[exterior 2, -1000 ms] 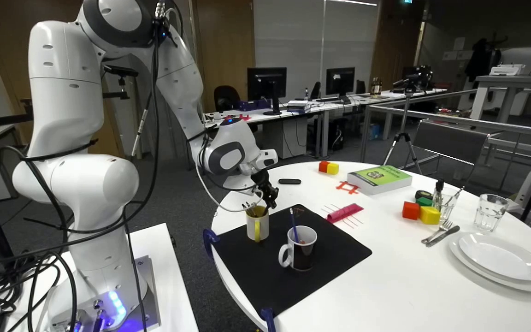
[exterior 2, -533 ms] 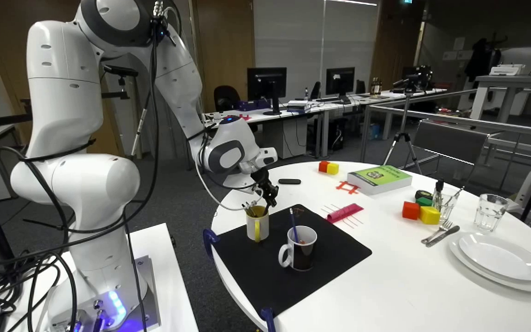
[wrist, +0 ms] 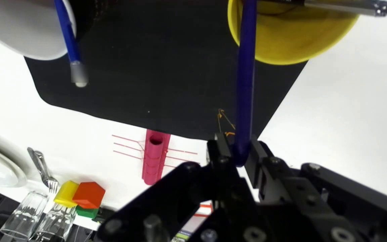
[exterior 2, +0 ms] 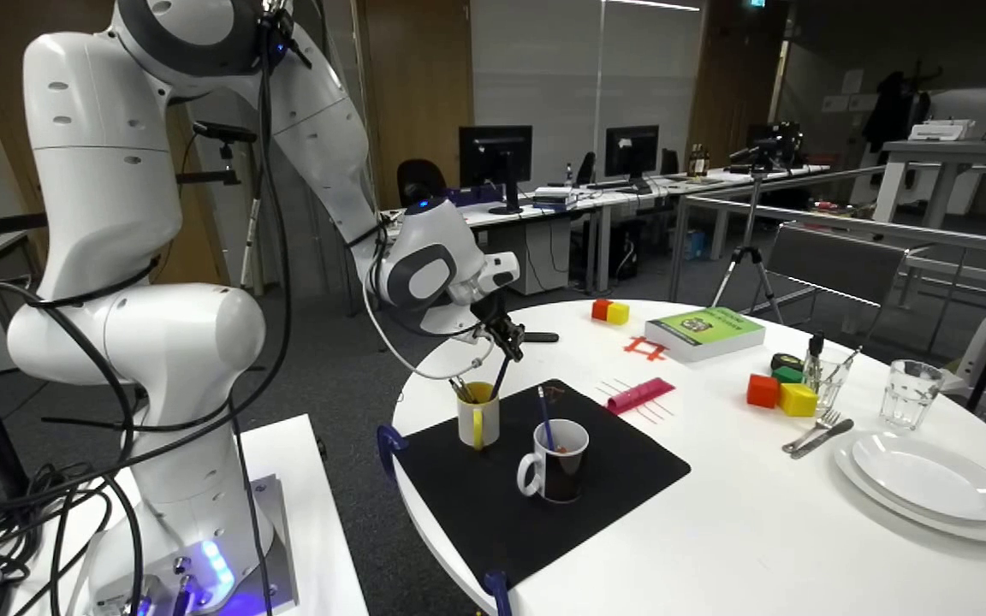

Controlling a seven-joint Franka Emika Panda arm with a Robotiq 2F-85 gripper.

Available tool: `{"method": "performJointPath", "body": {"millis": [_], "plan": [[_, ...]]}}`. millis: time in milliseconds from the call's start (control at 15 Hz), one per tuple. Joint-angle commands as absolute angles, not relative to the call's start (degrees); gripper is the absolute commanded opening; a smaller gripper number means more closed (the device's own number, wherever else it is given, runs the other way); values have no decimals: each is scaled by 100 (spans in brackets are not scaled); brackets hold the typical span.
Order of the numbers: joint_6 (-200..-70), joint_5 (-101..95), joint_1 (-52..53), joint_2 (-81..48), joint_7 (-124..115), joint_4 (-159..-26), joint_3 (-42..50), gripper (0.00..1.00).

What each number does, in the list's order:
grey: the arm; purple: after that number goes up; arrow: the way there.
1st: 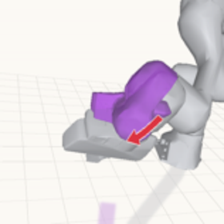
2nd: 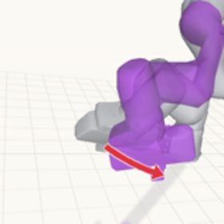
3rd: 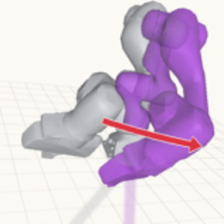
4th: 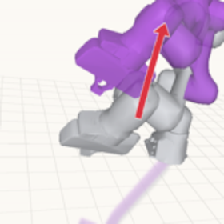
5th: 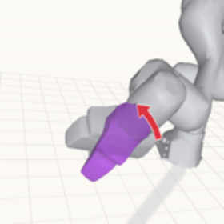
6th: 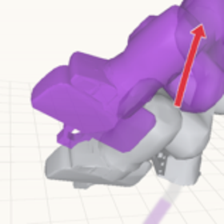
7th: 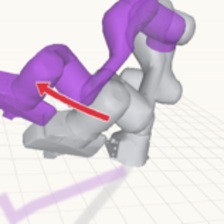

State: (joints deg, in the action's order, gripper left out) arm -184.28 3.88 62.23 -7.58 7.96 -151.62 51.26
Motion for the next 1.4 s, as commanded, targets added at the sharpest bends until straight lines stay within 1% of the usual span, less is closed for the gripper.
{"method": "performJointPath", "body": {"millis": [0,333,933,1000,1333], "plan": [[-18808,318,6652,-249,877,-15329,5711,4],[-19263,403,6858,80,1053,-15324,6125,4],[-20151,828,6599,378,1846,-15317,6262,4],[-19847,1018,6510,449,2158,-15013,6237,4],[-19842,1699,6097,513,3023,-14924,6060,4]]}}
